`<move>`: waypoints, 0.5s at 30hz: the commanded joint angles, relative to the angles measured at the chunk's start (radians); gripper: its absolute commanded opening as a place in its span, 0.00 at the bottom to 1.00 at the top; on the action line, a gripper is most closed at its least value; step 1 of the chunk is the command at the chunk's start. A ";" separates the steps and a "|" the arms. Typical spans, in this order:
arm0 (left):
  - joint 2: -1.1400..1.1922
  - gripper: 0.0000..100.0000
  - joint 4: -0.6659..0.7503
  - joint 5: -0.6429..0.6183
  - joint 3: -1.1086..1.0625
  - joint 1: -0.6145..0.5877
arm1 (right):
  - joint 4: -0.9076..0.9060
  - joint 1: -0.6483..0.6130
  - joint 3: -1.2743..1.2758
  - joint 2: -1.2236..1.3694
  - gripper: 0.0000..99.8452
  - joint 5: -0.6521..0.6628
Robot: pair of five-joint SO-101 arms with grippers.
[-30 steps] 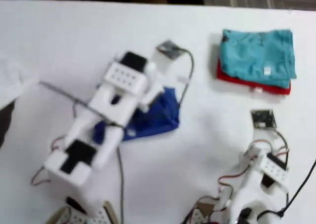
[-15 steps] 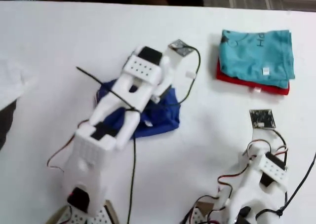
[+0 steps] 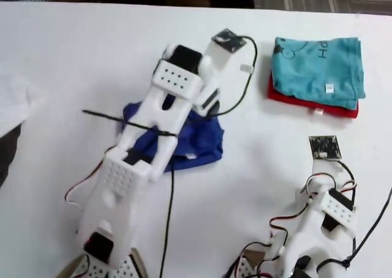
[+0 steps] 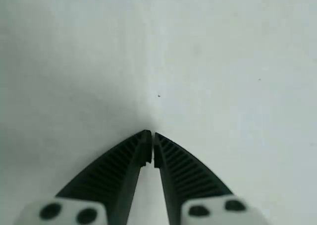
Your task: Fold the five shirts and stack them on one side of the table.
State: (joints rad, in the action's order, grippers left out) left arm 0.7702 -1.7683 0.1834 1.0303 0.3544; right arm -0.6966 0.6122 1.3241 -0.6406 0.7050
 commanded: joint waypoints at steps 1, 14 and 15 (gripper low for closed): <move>-0.104 0.22 -0.018 -0.011 0.048 -0.009 | 0.019 0.010 0.002 -0.030 0.02 0.000; -0.124 0.03 0.012 -0.003 -0.200 -0.210 | 0.021 0.010 0.002 -0.030 0.02 0.000; -0.114 0.02 0.023 -0.003 -0.229 -0.216 | 0.021 0.010 0.002 -0.030 0.02 0.000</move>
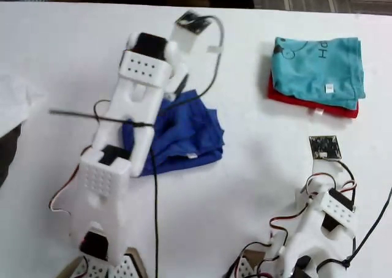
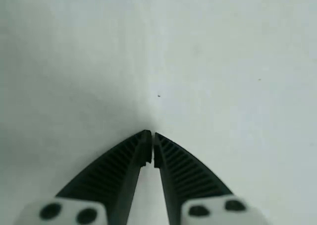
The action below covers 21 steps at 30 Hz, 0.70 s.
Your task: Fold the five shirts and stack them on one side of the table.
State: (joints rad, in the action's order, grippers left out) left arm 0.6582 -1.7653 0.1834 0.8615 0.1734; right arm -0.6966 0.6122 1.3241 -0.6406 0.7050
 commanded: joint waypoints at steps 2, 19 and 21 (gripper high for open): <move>0.012 0.03 0.031 -0.003 -0.101 -0.032 | 0.021 0.010 0.002 -0.030 0.02 0.000; 0.012 0.03 -0.021 -0.054 -0.191 0.218 | 0.022 0.010 0.002 -0.030 0.02 0.000; 0.002 0.03 -0.021 -0.069 -0.223 0.244 | 0.022 0.010 0.002 -0.030 0.02 0.000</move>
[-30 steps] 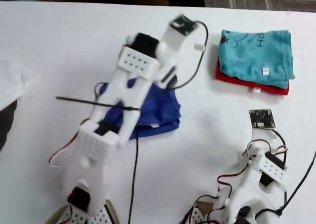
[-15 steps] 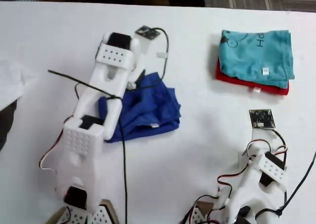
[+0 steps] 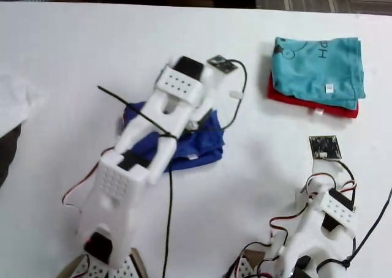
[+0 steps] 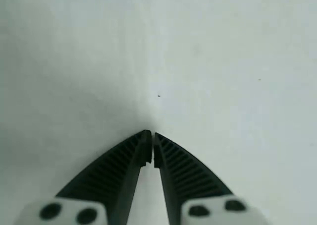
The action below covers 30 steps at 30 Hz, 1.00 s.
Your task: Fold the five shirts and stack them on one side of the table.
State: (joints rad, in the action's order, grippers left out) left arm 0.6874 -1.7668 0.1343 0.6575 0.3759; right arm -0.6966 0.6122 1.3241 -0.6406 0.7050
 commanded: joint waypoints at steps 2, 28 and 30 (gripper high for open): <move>-0.061 0.03 -0.020 -0.029 -0.062 0.077 | 0.022 0.010 0.002 -0.030 0.02 0.000; -0.219 0.03 0.344 0.017 -0.456 0.140 | 0.022 0.010 0.002 -0.030 0.02 0.000; -0.206 0.03 0.371 0.017 -0.455 0.183 | 0.022 0.010 0.002 -0.030 0.02 0.000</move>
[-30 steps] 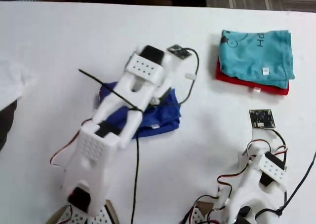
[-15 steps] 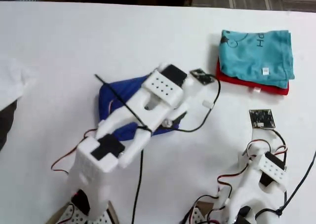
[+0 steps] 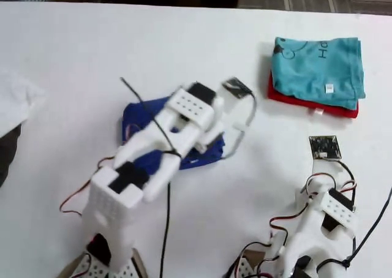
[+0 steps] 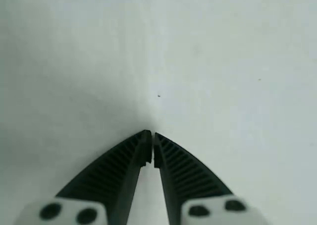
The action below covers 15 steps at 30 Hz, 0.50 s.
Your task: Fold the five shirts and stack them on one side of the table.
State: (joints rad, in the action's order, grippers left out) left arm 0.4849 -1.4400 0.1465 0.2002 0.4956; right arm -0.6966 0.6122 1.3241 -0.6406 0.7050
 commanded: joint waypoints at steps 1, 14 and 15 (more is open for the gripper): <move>0.002 0.03 0.054 0.005 0.001 0.086 | 0.022 0.010 0.002 -0.030 0.02 0.000; -0.074 0.03 0.021 0.008 -0.001 0.153 | 0.022 0.010 0.002 -0.030 0.02 0.000; -0.087 0.03 0.012 0.009 0.002 0.138 | 0.022 0.010 0.002 -0.030 0.02 0.000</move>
State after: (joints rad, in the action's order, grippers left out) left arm 0.4895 -1.3986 0.1481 0.1910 0.6705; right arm -0.6966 0.6122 1.3241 -0.6406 0.7050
